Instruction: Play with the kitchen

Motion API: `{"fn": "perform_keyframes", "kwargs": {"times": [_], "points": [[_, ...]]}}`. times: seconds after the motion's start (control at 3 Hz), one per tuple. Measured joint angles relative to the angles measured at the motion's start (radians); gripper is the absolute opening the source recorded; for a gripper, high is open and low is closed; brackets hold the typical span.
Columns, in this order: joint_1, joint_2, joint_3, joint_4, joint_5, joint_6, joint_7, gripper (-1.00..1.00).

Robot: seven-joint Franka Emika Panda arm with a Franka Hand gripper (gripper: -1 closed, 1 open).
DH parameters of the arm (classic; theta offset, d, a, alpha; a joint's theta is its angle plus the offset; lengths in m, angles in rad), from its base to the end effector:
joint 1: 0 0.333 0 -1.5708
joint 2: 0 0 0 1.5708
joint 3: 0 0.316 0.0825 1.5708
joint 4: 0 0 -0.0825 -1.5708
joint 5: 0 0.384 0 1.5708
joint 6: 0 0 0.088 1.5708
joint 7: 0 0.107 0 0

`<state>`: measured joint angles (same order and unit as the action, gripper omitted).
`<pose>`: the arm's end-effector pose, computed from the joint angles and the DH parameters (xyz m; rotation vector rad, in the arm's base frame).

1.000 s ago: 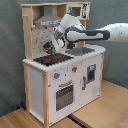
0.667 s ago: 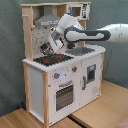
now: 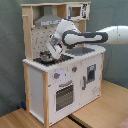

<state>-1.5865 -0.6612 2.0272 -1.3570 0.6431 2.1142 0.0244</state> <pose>0.5126 0.5003 0.5327 -2.8465 -0.6273 -0.6210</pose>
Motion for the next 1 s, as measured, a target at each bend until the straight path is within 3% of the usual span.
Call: {"fn": "perform_keyframes", "kwargs": {"times": [0.33,0.67,1.0], "points": [[0.000,0.000,-0.001,0.000,0.000,-0.002,0.000,1.00],[0.028,0.024,-0.059,0.009,-0.078,-0.035,-0.036,1.00],[0.074,0.036,-0.076,0.009,-0.169,-0.048,-0.037,1.00]]}}
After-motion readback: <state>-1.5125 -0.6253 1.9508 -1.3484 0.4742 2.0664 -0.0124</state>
